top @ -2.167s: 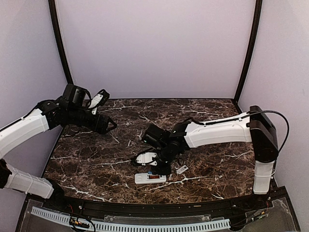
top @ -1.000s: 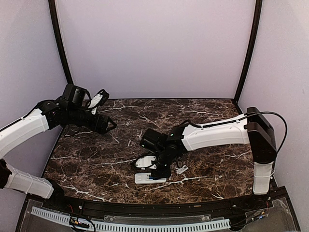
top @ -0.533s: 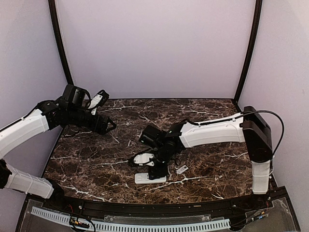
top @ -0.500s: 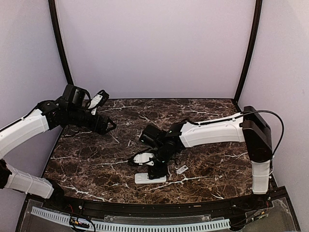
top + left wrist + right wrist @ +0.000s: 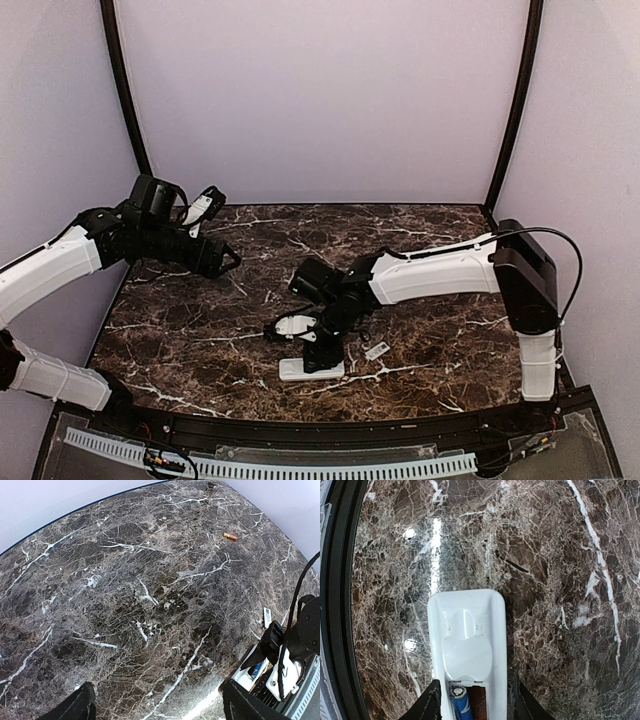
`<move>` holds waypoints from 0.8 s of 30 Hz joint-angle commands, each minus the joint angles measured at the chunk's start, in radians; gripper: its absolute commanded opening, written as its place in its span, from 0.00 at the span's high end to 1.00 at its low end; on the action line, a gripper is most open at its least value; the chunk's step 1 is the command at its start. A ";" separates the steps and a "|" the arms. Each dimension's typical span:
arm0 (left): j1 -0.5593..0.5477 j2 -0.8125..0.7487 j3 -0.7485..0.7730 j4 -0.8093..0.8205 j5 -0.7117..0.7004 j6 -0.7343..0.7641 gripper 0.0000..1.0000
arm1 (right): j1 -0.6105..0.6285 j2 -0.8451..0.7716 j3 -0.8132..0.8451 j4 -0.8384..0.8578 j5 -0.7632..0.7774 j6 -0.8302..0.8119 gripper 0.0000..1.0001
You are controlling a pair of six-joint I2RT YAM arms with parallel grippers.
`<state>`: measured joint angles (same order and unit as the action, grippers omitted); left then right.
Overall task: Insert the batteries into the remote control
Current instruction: Load the battery into the battery compartment, then press the battery in the battery compartment.
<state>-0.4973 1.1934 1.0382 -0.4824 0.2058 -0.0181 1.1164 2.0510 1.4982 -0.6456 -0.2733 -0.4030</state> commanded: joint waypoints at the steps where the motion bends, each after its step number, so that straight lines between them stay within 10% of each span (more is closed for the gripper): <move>1: 0.006 -0.018 -0.020 0.001 0.009 0.012 0.13 | -0.007 0.024 0.030 0.023 -0.012 0.022 0.55; 24: 0.006 -0.013 -0.015 0.005 0.012 0.038 0.13 | -0.048 -0.045 -0.028 -0.037 0.028 0.039 0.57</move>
<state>-0.4973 1.1934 1.0378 -0.4805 0.2058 0.0002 1.0706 2.0533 1.4559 -0.6632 -0.2478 -0.3790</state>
